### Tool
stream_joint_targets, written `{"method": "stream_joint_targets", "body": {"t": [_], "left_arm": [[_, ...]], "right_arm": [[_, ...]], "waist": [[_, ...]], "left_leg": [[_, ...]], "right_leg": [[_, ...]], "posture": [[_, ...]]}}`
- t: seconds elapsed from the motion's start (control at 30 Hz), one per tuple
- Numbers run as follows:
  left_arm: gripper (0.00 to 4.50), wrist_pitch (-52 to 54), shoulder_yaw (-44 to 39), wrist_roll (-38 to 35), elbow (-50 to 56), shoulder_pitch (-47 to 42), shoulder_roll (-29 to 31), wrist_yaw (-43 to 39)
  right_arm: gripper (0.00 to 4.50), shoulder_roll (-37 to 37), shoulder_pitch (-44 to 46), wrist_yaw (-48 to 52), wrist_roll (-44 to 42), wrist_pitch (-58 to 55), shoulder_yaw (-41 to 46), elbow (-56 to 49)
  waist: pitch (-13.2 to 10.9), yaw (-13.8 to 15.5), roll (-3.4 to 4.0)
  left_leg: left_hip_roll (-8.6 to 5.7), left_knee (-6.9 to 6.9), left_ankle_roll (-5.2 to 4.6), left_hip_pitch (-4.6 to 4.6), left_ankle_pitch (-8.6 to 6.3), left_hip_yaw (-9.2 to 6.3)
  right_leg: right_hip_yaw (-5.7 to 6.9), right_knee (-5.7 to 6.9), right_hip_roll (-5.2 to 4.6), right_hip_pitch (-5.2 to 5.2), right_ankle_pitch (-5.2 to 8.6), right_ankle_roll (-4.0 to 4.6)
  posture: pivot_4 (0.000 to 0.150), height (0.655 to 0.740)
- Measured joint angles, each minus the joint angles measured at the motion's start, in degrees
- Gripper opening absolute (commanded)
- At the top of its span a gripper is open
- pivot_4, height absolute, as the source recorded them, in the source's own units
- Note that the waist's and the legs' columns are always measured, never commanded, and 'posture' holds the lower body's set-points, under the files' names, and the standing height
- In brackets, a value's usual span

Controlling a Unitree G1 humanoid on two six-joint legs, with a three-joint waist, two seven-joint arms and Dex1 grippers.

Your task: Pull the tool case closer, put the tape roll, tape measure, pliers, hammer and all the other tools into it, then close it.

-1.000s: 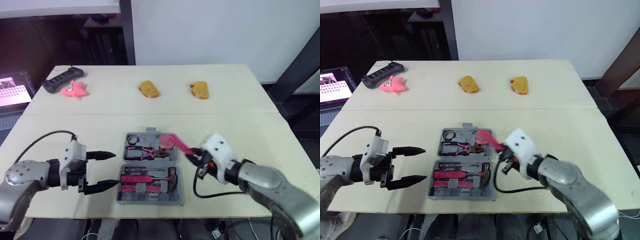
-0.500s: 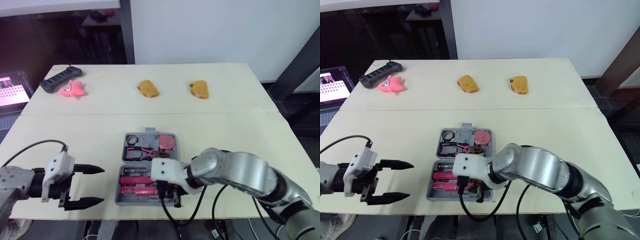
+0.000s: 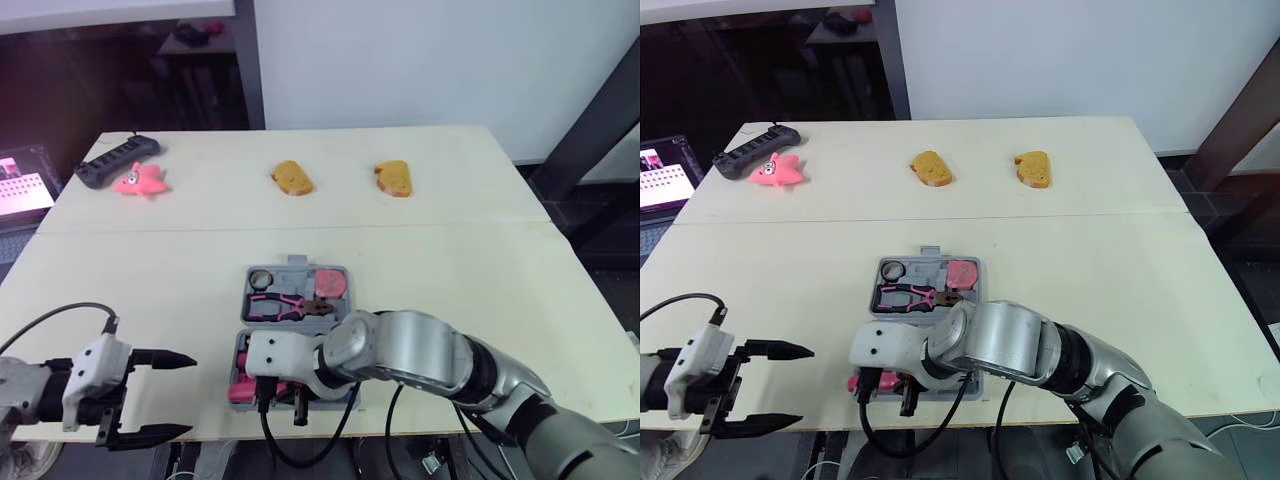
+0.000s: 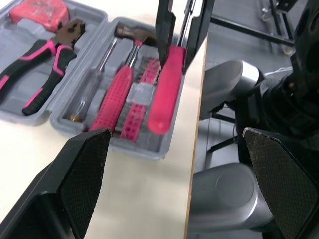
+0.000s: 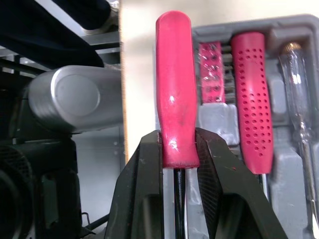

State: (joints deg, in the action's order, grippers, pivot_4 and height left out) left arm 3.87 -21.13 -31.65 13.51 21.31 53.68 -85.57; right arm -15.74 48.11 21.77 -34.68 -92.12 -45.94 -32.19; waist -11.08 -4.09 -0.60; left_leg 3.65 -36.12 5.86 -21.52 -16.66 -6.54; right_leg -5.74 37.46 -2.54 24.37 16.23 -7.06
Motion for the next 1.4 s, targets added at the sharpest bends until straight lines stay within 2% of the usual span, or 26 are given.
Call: {"method": "stream_joint_targets", "body": {"t": [1.03, 1.3, 1.4], "left_arm": [[4.5, -0.31, 0.04, 0.25, 1.94, 1.41, -0.56, 1.72], [4.5, 0.78, 0.05, 0.24, 2.41, 1.27, -0.55, 2.0], [4.5, 0.89, 0.06, 0.24, 2.43, 0.99, -0.55, 2.0]], "right_arm": [[0.39, 4.89, -2.0, -3.22, 3.46, 0.89, -4.95, 8.74], [4.37, 4.9, -2.28, -1.48, 2.86, 1.79, -5.12, 7.58], [4.37, 4.88, -2.23, -1.41, 3.36, 2.53, -2.88, 7.55]], "waist": [[0.0, -0.15, 0.01], [-0.01, -0.13, 0.01], [-0.01, -0.11, 0.01]], "left_leg": [[0.02, 0.02, 0.0, 0.0, 0.0, -0.01], [0.02, 0.02, 0.0, 0.0, 0.0, -0.01], [0.02, 0.0, 0.0, -0.01, 0.0, -0.01]], "right_leg": [[-0.01, 0.0, 0.03, 0.04, 0.0, -0.01], [0.0, 0.01, 0.03, 0.04, 0.0, 0.0], [0.0, 0.01, 0.03, 0.04, 0.0, 0.0]], "posture": [[0.15, 0.74], [0.15, 0.74], [0.15, 0.74]]}}
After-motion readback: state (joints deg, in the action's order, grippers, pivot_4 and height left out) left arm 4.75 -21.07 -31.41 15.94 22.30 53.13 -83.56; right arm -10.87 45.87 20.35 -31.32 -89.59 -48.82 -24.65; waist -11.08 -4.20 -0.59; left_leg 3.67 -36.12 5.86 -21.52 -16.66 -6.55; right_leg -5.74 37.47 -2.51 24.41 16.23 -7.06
